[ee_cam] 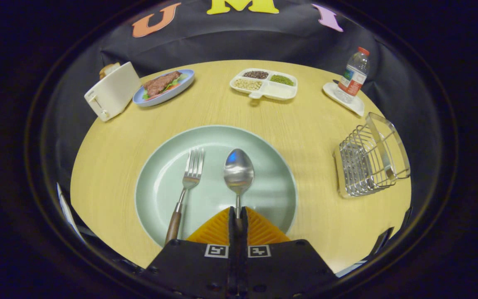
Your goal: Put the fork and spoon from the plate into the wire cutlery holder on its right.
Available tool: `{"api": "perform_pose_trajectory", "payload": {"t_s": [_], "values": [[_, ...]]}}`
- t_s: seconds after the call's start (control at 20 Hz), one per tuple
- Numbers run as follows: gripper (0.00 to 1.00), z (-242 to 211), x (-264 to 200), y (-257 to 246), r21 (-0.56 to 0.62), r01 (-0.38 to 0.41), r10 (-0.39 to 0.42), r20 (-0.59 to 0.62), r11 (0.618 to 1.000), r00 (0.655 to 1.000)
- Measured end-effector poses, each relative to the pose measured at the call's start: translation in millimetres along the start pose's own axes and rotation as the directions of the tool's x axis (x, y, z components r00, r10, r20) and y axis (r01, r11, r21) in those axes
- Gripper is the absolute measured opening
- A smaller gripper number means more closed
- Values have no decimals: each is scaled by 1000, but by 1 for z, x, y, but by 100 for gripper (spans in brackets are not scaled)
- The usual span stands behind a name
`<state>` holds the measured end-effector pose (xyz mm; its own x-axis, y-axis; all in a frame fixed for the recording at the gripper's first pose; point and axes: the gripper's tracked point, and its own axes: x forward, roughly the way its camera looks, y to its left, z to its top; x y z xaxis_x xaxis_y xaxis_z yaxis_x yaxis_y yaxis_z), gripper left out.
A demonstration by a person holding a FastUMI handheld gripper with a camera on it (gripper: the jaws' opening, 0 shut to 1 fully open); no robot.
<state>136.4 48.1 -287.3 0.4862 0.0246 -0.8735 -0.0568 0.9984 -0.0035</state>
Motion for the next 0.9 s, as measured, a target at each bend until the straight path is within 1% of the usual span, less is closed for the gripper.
{"api": "perform_pose_trajectory", "payload": {"t_s": [0.05,0.2,0.6,0.9], "values": [[2,0,0,2,4,-13,13,1,1000,1000],[2,1,-12,-2,7,-18,18,19,1000,1000],[2,17,-71,-19,2,-21,21,150,1000,988],[2,38,-105,-66,59,-14,0,227,998,974]]}}
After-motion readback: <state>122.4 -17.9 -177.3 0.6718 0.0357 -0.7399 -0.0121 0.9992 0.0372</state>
